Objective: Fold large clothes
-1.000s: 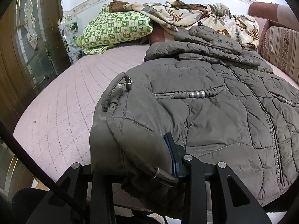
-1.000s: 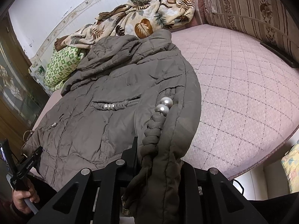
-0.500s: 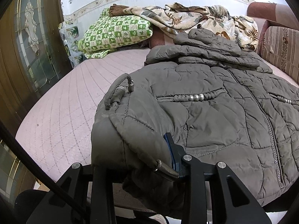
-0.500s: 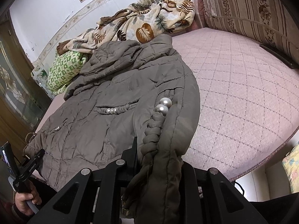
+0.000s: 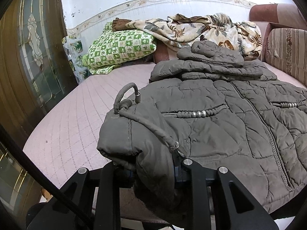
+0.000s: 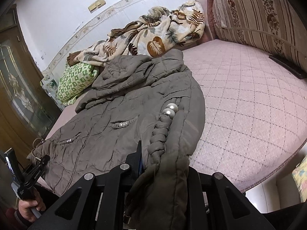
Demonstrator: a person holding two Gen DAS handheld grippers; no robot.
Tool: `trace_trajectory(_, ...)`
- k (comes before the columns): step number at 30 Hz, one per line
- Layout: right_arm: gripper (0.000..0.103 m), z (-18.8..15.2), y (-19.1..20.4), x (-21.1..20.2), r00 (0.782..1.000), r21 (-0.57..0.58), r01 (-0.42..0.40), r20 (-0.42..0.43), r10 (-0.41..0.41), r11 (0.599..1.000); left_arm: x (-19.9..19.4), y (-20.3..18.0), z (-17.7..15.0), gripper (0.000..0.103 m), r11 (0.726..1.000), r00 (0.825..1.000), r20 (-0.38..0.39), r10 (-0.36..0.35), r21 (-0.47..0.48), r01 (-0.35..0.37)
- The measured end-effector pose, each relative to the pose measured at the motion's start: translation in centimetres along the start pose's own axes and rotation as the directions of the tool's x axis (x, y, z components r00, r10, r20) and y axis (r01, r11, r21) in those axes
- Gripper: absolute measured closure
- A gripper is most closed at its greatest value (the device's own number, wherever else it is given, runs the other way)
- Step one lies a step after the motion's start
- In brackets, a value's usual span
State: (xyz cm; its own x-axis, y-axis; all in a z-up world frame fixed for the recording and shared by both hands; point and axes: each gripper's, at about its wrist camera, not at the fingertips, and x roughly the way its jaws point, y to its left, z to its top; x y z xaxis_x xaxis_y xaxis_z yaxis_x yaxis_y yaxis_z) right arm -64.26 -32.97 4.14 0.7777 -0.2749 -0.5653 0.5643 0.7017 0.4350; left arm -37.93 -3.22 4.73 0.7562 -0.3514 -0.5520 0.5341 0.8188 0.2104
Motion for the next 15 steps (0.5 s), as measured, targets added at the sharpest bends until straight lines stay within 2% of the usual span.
trace_trajectory(15,0.084,0.00,-0.25,0.04,1.000,0.002,0.000,-0.001,0.000,1.000,-0.03,-0.05,0.03,0.078,1.000,1.000,-0.001,0.000,0.000,0.000)
